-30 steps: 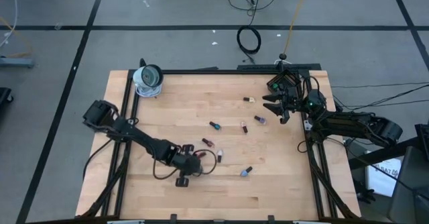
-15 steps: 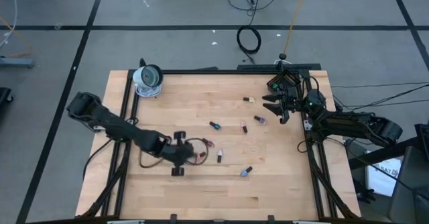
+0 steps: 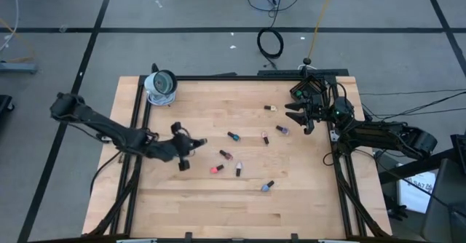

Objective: Pick & Place Nail Polish
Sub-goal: Put the silver green nail polish into the black bin

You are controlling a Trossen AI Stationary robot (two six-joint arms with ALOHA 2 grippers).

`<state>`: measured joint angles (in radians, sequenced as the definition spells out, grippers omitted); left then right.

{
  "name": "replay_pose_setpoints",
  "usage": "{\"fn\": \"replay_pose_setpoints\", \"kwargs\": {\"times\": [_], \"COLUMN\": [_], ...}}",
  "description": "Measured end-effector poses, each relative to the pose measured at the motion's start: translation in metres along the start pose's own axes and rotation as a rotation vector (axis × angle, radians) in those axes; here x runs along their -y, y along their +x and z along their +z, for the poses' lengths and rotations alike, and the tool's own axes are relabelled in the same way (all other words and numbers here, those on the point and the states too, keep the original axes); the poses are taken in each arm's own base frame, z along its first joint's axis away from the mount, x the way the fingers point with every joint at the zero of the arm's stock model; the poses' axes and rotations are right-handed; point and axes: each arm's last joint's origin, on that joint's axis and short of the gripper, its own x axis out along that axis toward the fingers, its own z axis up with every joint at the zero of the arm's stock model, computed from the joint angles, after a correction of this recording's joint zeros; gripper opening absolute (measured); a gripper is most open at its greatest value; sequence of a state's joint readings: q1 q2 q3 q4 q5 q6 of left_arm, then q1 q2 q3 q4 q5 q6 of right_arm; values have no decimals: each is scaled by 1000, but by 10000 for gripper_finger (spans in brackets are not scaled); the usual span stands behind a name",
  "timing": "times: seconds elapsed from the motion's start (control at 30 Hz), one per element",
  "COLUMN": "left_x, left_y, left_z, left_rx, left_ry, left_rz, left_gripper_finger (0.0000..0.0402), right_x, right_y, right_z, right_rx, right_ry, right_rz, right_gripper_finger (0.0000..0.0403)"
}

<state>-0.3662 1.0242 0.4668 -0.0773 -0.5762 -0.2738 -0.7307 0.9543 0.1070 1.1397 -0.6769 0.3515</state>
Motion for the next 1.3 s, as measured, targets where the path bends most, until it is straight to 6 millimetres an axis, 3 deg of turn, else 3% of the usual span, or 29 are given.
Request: {"fn": "replay_pose_setpoints", "kwargs": {"times": [0.2,0.4,0.83,1.0,1.3], "left_x": [-19,-31,-28,-26,-23], "left_y": [-8,-15,-41,-48,-49], "left_z": [-1,14,45,49,48], "left_rx": [276,396,733,761,759], "left_ry": [-278,-432,-251,-260,-217], "left_rz": [-37,-176,-750,-914,-944], "left_gripper_finger": [39,39,39,39,38], "right_x": [0,3,3,3,3], "right_y": [0,0,0,0,0], "right_z": [0,-1,-1,-1,-1], "right_rx": [0,11,20,18,18], "right_ry": [-6,4,11,12,12], "right_rz": [-5,-81,-100,-101,-101], "right_gripper_finger": [164,164,164,164,164]}}
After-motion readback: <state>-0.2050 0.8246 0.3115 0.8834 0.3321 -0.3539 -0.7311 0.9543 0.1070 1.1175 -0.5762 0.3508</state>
